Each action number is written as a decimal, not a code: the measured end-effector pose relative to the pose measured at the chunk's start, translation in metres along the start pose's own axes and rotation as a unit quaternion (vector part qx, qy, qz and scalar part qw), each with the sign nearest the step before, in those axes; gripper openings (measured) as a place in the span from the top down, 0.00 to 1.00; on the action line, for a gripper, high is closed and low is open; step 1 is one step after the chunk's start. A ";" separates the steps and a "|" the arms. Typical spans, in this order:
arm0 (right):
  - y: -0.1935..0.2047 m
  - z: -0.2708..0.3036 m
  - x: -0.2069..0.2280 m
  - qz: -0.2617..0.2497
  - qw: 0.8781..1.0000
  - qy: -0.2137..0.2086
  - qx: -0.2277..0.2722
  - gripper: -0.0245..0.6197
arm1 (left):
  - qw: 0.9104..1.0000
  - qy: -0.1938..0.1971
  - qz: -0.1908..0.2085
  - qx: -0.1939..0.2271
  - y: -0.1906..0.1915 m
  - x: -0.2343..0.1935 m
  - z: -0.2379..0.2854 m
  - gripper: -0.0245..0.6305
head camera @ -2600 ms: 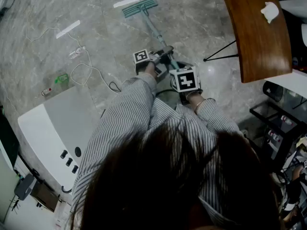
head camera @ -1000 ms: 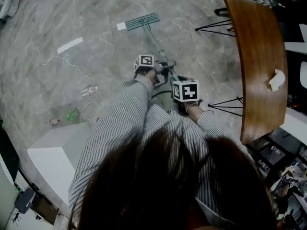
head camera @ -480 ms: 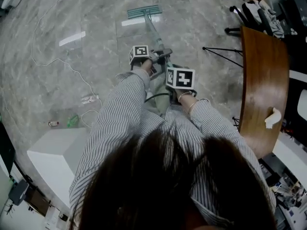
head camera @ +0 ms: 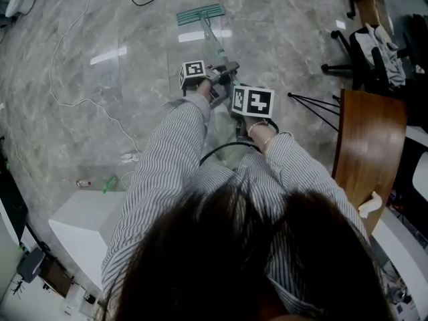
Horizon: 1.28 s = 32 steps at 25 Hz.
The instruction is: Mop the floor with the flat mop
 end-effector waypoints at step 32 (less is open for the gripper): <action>0.131 -0.067 -0.001 0.008 1.000 0.009 0.020 0.78 | 0.999 0.028 -0.023 0.000 0.096 -0.075 -0.075 0.72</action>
Point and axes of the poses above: the fingertips, and each gripper's own axes: z forward along the fingers, x to its right, y out of its underside, the point moved 2 cm from there along -z, backward along the fingers, and after that the axes turned 12 degrees about x, right-handed, at the moved point
